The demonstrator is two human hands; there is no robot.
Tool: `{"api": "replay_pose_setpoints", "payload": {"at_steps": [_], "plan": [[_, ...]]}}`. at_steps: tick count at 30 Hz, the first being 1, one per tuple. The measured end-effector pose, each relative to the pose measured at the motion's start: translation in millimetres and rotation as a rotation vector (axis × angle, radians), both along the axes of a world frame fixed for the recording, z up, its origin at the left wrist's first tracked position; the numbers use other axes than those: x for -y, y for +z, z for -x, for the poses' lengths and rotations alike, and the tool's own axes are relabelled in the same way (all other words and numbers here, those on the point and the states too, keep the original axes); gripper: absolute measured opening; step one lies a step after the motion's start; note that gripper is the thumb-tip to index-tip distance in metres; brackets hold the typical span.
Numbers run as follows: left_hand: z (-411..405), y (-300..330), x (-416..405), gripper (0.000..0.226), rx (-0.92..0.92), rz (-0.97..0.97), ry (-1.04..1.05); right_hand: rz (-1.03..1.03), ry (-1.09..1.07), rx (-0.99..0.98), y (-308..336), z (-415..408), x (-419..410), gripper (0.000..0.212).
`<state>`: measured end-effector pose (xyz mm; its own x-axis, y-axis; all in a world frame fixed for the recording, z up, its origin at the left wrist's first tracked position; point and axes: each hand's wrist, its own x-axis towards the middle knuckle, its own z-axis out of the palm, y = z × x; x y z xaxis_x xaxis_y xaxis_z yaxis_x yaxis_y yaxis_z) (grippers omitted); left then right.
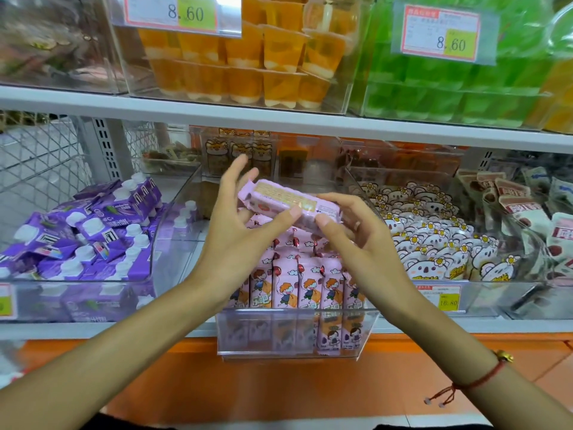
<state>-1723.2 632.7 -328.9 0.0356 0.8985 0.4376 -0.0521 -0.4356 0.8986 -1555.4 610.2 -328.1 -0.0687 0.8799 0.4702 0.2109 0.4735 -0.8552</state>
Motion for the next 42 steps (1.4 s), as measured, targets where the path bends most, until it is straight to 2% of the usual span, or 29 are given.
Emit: {"api": "replay_pose_setpoints", "payload": {"at_steps": [3, 5, 8, 11, 15, 17, 21, 24, 26, 29, 33, 36, 40, 42], "plan": [[-1, -1, 2, 0.05, -0.169, -0.085, -0.015, 0.118, -0.055, -0.152, 2, -4, -4, 0.023], [-2, -3, 3, 0.047, -0.213, -0.108, -0.054, 0.139, -0.11, -0.168, 3, -7, -6, 0.021], [6, 0, -1, 0.042, -0.363, -0.203, 0.02, 0.125, -0.124, -0.173, 4, -11, -7, 0.021], [18, 5, -8, 0.038, -0.451, -0.258, 0.107, 0.053, -0.185, 0.019, 1, -11, -6, 0.027], [24, 13, -13, 0.035, -0.642, -0.337, 0.314, -0.011, -0.229, 0.333, -6, -10, -3, 0.061], [24, 21, -20, 0.04, -0.764, -0.362, 0.403, -0.059, -0.269, 0.469, -9, -13, -1, 0.067], [17, 29, -47, 0.041, -0.998, -0.341, 0.49, -0.17, -0.238, 0.807, -11, -22, 3, 0.043], [-2, 29, -68, 0.044, -1.149, -0.394, 0.538, -0.224, -0.134, 1.104, -13, -23, 5, 0.035], [-17, 29, -81, 0.044, -1.235, -0.426, 0.568, -0.228, -0.114, 1.176, -14, -24, 4, 0.034], [-34, 27, -97, 0.042, -1.369, -0.445, 0.582, -0.196, -0.102, 1.177, -12, -26, 5, 0.033], [-44, 28, -110, 0.04, -1.464, -0.441, 0.549, -0.188, -0.089, 1.182, -11, -27, 4, 0.035], [-40, 36, -121, 0.041, -1.475, -0.391, 0.421, -0.187, -0.08, 1.183, -11, -28, 3, 0.036], [-41, 46, -138, 0.042, -1.506, -0.165, 0.188, -0.18, -0.066, 1.186, -11, -29, 3, 0.036], [-46, 42, -146, 0.042, -1.415, -0.088, 0.095, -0.172, -0.058, 1.186, -11, -28, 3, 0.036]]}}
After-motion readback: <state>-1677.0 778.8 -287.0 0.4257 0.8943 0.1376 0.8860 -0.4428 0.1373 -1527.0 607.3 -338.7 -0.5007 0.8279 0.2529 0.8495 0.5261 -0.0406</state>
